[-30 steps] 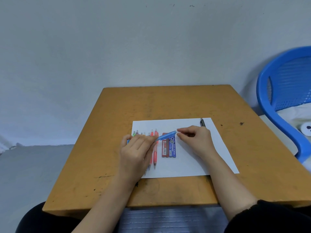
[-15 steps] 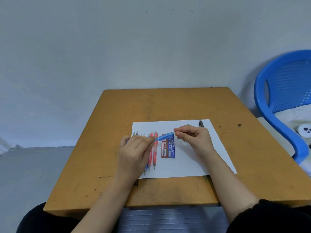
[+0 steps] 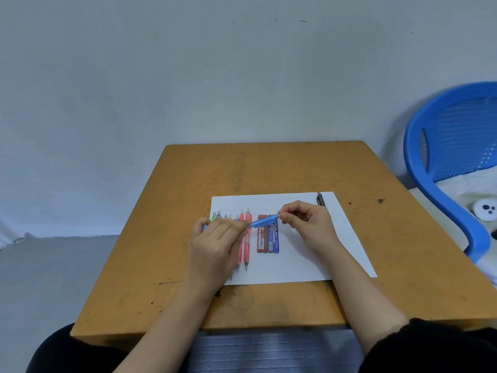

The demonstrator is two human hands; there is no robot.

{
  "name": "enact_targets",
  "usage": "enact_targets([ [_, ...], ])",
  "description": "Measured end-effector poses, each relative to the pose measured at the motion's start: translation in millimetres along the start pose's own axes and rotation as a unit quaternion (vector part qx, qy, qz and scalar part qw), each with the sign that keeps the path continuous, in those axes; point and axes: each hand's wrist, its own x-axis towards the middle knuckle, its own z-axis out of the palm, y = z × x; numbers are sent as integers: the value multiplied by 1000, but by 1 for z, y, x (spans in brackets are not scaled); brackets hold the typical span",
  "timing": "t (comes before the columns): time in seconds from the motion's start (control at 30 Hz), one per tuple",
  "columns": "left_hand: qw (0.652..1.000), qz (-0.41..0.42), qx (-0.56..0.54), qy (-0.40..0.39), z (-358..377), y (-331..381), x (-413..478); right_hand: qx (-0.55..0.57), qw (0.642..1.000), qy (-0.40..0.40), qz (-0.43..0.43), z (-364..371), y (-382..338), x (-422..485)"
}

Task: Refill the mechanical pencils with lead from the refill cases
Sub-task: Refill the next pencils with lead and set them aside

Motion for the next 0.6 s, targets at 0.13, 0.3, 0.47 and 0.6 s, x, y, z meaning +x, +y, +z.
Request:
enact_targets([
  [0.13,1000,13,15,0,1,2,-1,0,1000,18,1,0,-1,1],
  [0.3,999,25,39,6,3,8,0,3,1000,27,6,-3,-1,1],
  [0.47,998,32,55,5,2,9,-1,0,999,42,4,-5,0,2],
  [0.6,998,-1,53,18,0,6,-2,-1,996,92,-5,-15,2,5],
])
